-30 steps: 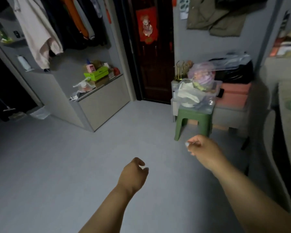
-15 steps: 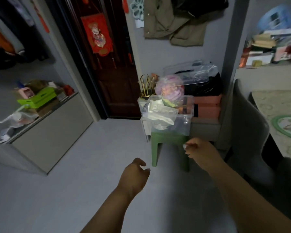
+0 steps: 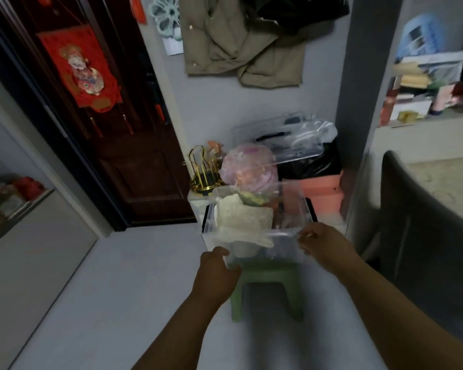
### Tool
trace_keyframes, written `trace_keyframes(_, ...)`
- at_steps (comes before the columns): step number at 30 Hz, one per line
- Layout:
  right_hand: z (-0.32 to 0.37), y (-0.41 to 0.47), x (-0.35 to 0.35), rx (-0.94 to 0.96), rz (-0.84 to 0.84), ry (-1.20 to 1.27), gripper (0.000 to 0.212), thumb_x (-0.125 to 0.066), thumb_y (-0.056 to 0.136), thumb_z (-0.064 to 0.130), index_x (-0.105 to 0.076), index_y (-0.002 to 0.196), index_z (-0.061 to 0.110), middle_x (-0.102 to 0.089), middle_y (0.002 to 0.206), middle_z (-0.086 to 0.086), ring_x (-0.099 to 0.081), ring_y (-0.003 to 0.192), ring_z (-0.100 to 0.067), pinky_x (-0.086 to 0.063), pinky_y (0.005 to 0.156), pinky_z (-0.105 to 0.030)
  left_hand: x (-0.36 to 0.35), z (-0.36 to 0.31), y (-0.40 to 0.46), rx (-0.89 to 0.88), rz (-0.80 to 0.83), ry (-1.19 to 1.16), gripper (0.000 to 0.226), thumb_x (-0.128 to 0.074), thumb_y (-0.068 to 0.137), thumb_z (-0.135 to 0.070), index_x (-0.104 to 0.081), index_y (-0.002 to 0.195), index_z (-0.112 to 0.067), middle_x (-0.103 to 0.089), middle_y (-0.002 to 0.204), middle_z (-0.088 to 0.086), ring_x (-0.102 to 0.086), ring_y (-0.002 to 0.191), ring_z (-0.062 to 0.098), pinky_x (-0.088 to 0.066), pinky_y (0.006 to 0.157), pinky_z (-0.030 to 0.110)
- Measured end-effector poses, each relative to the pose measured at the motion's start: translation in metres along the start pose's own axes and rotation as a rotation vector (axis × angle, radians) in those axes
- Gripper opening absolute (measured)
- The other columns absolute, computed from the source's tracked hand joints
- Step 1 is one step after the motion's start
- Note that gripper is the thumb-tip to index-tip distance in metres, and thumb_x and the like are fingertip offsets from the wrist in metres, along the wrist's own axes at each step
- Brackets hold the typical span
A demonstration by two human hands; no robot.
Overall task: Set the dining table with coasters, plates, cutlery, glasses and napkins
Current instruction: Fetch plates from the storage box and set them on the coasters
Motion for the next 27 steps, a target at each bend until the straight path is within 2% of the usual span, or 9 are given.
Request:
trace_keyframes(4,0.026,0.068,-0.018,-0.055,-0.027,0.029,0.019,-0.054,0.092,0.017,-0.063,0.107,0.011,-0.067,0.101,-0.01,-0.063,0.097,-0.03,-0.05,0.086,-0.038,0.014,0.005,0.096,-0.018,0.061,-0.053,0.073,-0.065,0.068,-0.062,-0.057,0.122,-0.013,-0.057,0.119,0.014,-0.064,0.094,0.025,-0.058,0.082,0.037)
trace_keyframes(7,0.018,0.111,-0.03,-0.112,-0.035,0.014,0.017,-0.055,0.092,0.02,-0.062,0.106,0.014,-0.067,0.1,-0.009,-0.064,0.096,-0.028,-0.051,0.085,-0.037,0.01,0.002,0.146,-0.027,0.138,-0.057,0.077,-0.068,0.077,-0.055,-0.044,0.138,-0.015,-0.044,0.136,0.007,-0.052,0.118,0.023,-0.046,0.101,0.034)
trace_keyframes(9,0.009,0.14,-0.038,-0.165,-0.028,0.016,0.014,-0.056,0.091,0.022,-0.062,0.102,0.016,-0.068,0.098,-0.007,-0.064,0.094,-0.027,-0.051,0.085,-0.037,0.002,0.004,0.177,-0.014,0.173,-0.055,0.081,-0.068,0.078,-0.055,-0.038,0.142,-0.015,-0.037,0.141,0.005,-0.044,0.126,0.023,-0.04,0.105,0.031)
trace_keyframes(14,-0.016,0.227,-0.069,-0.263,0.032,0.022,0.019,-0.056,0.091,0.022,-0.06,0.108,0.013,-0.065,0.096,-0.006,-0.059,0.085,-0.021,-0.049,0.08,-0.033,-0.032,0.023,0.259,0.104,0.259,-0.022,0.124,-0.057,0.047,-0.09,-0.029,0.147,-0.023,-0.033,0.151,0.009,-0.038,0.134,0.028,-0.038,0.108,0.047)
trace_keyframes(17,-0.031,0.281,-0.097,-0.314,0.123,-0.003,0.022,-0.056,0.092,0.026,-0.058,0.108,0.011,-0.057,0.095,-0.004,-0.053,0.087,-0.019,-0.041,0.076,-0.028,-0.049,0.031,0.297,0.207,0.313,0.026,0.113,-0.063,0.067,-0.076,-0.013,0.153,-0.022,-0.013,0.158,0.012,-0.019,0.144,0.033,-0.027,0.114,0.05)
trace_keyframes(20,-0.043,0.329,-0.125,-0.32,0.208,-0.063,0.017,-0.06,0.09,0.035,-0.057,0.092,0.018,-0.054,0.094,-0.007,-0.057,0.095,-0.024,-0.045,0.092,-0.037,-0.069,0.047,0.335,0.296,0.341,0.082,0.108,-0.064,0.074,-0.069,-0.008,0.153,-0.022,-0.006,0.158,0.015,-0.014,0.145,0.036,-0.025,0.115,0.051)
trace_keyframes(22,-0.065,0.356,-0.147,-0.385,0.252,-0.052,0.038,-0.063,0.086,0.042,-0.057,0.113,0.015,-0.057,0.112,-0.014,-0.056,0.11,-0.027,-0.042,0.102,-0.041,-0.081,0.056,0.35,0.38,0.357,0.128,0.109,-0.064,0.075,-0.067,-0.003,0.154,-0.023,-0.001,0.158,0.017,-0.013,0.145,0.037,-0.023,0.116,0.048)
trace_keyframes(24,-0.081,0.369,-0.163,-0.5,0.306,-0.055,0.071,-0.062,0.084,0.052,-0.042,0.137,0.009,-0.048,0.136,-0.013,-0.046,0.126,-0.031,-0.034,0.105,-0.039,-0.09,0.066,0.361,0.476,0.356,0.113,0.113,-0.068,0.074,-0.064,0.002,0.154,-0.025,0.003,0.158,0.018,-0.014,0.144,0.04,-0.024,0.115,0.049)
trace_keyframes(27,-0.084,0.379,-0.18,-0.566,0.333,0.118,0.077,-0.066,0.085,0.043,-0.032,0.144,0.009,-0.04,0.143,-0.011,-0.04,0.131,-0.029,-0.034,0.101,-0.028,-0.104,0.085,0.372,0.566,0.355,0.051,0.121,-0.074,0.072,-0.057,0.011,0.153,-0.026,0.001,0.156,0.022,-0.021,0.141,0.043,-0.03,0.112,0.049)
Point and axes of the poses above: each hand's wrist, its own y-axis towards the middle knuckle, its own x-axis out of the back of the hand, z = x × y, the point moved 6 cm from there along y, towards the middle knuckle
